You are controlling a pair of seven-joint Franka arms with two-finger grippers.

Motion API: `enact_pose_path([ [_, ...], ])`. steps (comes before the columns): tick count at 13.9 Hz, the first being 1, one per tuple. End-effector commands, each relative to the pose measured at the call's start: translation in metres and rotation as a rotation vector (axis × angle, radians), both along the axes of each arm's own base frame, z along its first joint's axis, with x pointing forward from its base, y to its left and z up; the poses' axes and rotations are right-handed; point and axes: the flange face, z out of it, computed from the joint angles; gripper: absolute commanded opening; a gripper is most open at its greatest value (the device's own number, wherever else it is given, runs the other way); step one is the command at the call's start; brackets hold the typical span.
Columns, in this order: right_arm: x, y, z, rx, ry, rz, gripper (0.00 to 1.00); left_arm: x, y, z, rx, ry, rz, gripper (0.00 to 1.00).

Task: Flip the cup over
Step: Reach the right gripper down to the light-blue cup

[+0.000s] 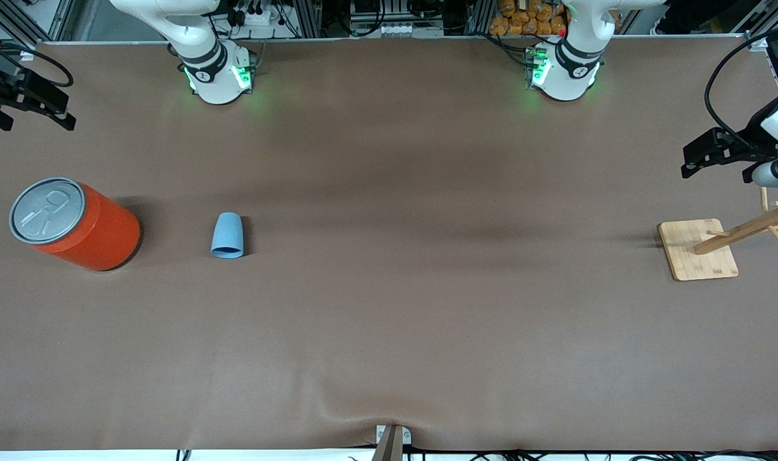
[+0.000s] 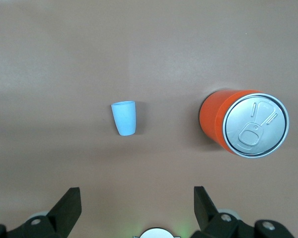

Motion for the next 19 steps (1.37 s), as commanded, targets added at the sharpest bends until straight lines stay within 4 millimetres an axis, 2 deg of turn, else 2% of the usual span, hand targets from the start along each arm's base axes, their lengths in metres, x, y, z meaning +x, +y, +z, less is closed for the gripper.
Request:
enact_pose_path([
  [1, -0.006, -0.005, 0.002, -0.018, 0.000, -0.010, 1.00, 0.003, 0.005, 0.006, -0.008, -0.028, -0.008, 1.00],
  [4, -0.005, -0.004, 0.001, -0.018, 0.001, -0.009, 1.00, 0.003, 0.001, 0.006, 0.001, -0.028, -0.015, 1.00],
  [8, 0.011, 0.001, -0.019, -0.011, 0.038, 0.001, 1.00, 0.003, 0.002, 0.006, -0.004, -0.028, -0.012, 1.00],
  [11, 0.043, 0.012, -0.072, 0.000, 0.140, 0.021, 1.00, 0.003, 0.004, 0.005, -0.013, -0.025, -0.008, 1.00],
  [13, 0.058, 0.016, -0.100, 0.001, 0.183, 0.027, 1.00, 0.003, 0.005, 0.006, -0.011, -0.028, -0.007, 1.00],
  [15, 0.077, 0.029, -0.144, -0.002, 0.255, 0.051, 1.00, 0.003, 0.005, 0.005, -0.010, -0.026, -0.007, 1.00],
  [17, 0.099, 0.031, -0.210, -0.006, 0.359, 0.054, 1.00, 0.003, 0.005, 0.005, -0.010, -0.026, -0.007, 1.00],
  [19, 0.113, 0.047, -0.238, -0.001, 0.338, 0.075, 1.00, 0.003, 0.005, 0.005, -0.011, -0.025, -0.006, 1.00],
])
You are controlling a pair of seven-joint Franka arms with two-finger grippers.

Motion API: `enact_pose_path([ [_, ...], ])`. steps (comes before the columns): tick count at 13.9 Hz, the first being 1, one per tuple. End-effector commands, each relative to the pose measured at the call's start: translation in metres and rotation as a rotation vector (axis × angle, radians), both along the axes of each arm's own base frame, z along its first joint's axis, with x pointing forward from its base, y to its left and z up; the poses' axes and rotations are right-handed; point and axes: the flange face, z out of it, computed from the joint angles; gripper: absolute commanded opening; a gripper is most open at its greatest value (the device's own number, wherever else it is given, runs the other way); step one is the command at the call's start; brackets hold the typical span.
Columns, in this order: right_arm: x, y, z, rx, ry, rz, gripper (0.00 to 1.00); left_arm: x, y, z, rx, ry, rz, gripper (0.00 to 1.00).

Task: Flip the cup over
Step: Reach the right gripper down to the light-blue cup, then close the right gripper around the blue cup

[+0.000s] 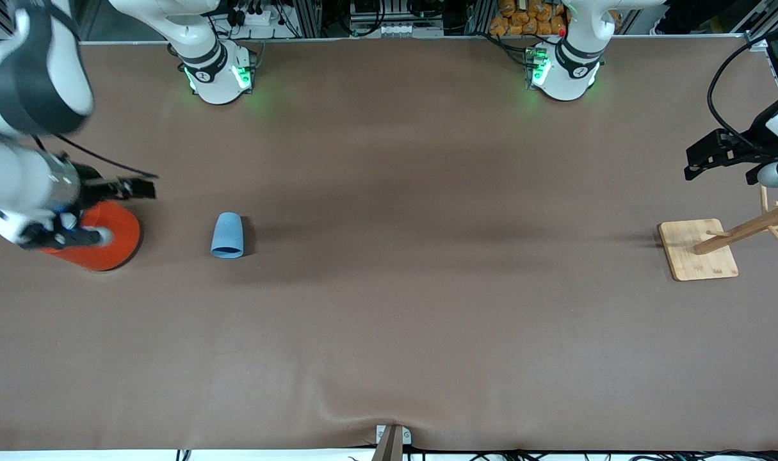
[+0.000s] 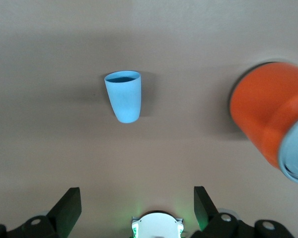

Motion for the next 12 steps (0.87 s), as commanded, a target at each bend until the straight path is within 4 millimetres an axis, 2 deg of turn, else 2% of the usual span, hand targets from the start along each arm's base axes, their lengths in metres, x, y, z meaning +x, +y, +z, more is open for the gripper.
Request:
enact_pose_path([
  [1, 0.011, 0.023, -0.044, -0.003, 0.005, 0.024, 1.00, 0.001, 0.002, 0.003, -0.011, -0.010, -0.011, 1.00],
  [3, -0.001, 0.026, -0.086, -0.003, 0.000, 0.024, 1.00, 0.001, 0.002, 0.003, -0.007, -0.010, -0.012, 1.00],
  [6, -0.030, 0.025, -0.156, 0.013, -0.019, 0.013, 1.00, 0.001, 0.003, 0.004, -0.011, -0.011, -0.009, 1.00],
  [7, -0.039, 0.026, -0.173, 0.017, -0.031, 0.020, 1.00, 0.002, 0.004, 0.004, -0.011, -0.011, -0.008, 1.00],
  [9, -0.057, 0.036, -0.202, 0.024, -0.058, 0.040, 1.00, 0.002, 0.005, 0.004, -0.011, -0.011, -0.008, 1.00],
  [12, -0.078, 0.058, -0.226, 0.043, -0.121, 0.082, 1.00, 0.002, 0.005, 0.004, -0.011, -0.011, -0.006, 1.00],
])
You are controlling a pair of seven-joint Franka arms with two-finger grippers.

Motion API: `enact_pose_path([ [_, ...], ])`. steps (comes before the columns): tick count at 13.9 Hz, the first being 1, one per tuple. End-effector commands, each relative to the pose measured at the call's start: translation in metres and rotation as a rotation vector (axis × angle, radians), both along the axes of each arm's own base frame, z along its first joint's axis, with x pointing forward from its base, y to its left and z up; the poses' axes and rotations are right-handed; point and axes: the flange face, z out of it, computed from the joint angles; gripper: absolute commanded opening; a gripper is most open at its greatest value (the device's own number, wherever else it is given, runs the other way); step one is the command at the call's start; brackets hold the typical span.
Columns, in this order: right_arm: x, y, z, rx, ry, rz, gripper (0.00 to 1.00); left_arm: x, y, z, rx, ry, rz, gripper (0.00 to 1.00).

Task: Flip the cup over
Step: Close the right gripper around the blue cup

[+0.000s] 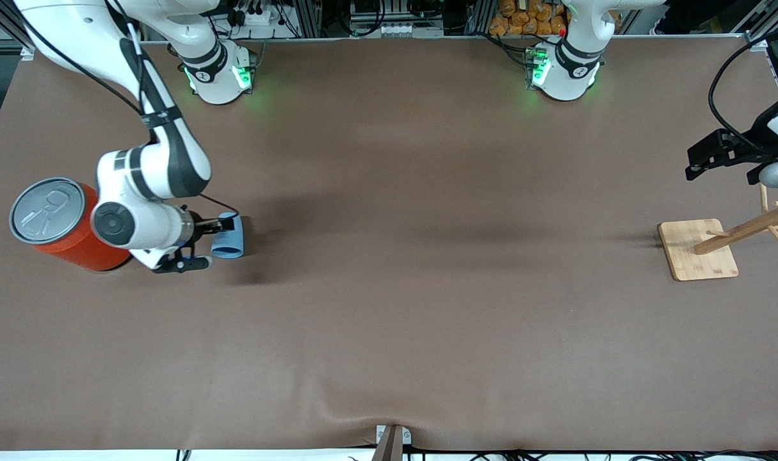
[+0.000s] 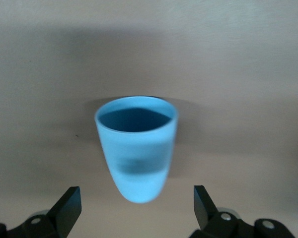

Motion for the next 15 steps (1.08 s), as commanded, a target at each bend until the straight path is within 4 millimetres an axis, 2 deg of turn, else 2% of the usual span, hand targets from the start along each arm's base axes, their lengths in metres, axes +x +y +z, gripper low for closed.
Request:
enact_pose_path([
  [1, -0.028, 0.013, 0.001, 0.022, -0.063, 0.032, 1.00, 0.001, 0.003, 0.004, -0.010, -0.011, -0.011, 1.00],
  [4, -0.036, 0.010, -0.009, 0.027, -0.049, 0.092, 1.00, 0.001, 0.003, 0.004, -0.010, -0.011, -0.011, 1.00],
  [7, -0.035, -0.010, -0.023, 0.053, -0.095, 0.139, 1.00, 0.001, 0.003, 0.004, -0.011, -0.011, -0.009, 1.00],
  [13, -0.035, -0.010, -0.051, 0.061, -0.144, 0.134, 1.00, 0.001, 0.003, 0.004, -0.010, -0.011, -0.011, 1.00],
  [14, -0.035, -0.011, -0.056, 0.061, -0.141, 0.133, 0.93, 0.001, 0.003, 0.004, -0.011, -0.011, -0.009, 1.00],
  [15, -0.036, -0.011, -0.056, 0.061, -0.139, 0.132, 0.76, 0.001, 0.003, 0.004, -0.011, -0.011, -0.009, 1.00],
])
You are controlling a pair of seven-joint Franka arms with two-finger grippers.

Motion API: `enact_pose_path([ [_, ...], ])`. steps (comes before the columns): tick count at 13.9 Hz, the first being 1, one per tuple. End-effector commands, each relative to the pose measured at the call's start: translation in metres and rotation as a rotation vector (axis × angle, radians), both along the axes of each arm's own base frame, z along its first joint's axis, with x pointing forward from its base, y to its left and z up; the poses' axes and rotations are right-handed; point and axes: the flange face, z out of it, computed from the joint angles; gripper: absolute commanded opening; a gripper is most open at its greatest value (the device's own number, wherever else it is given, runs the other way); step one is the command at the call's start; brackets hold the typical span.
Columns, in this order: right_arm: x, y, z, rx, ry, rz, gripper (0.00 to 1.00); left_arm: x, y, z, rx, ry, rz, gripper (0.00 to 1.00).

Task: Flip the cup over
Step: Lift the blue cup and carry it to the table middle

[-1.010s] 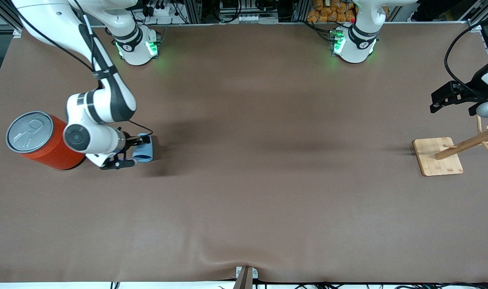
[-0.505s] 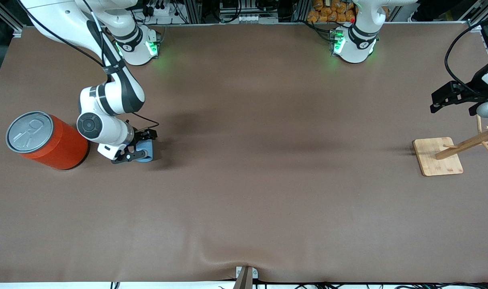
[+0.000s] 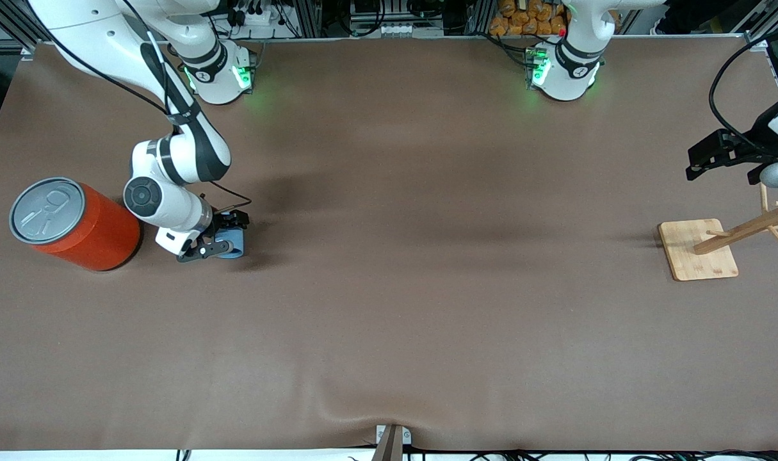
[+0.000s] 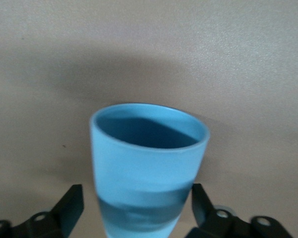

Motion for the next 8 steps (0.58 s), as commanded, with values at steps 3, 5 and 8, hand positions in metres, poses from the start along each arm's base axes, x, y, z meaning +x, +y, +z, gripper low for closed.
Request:
enact_pose_path([
  [3, -0.001, -0.001, -0.002, 0.007, -0.011, 0.018, 0.16, 0.001, 0.002, 0.004, -0.011, -0.011, -0.010, 1.00],
  [5, 0.019, 0.025, 0.021, 0.021, -0.061, 0.052, 0.00, 0.001, 0.002, 0.004, -0.011, -0.011, -0.010, 1.00],
  [8, 0.062, 0.092, 0.052, 0.080, -0.087, 0.121, 0.00, 0.002, 0.002, 0.004, -0.011, -0.013, -0.010, 1.00],
])
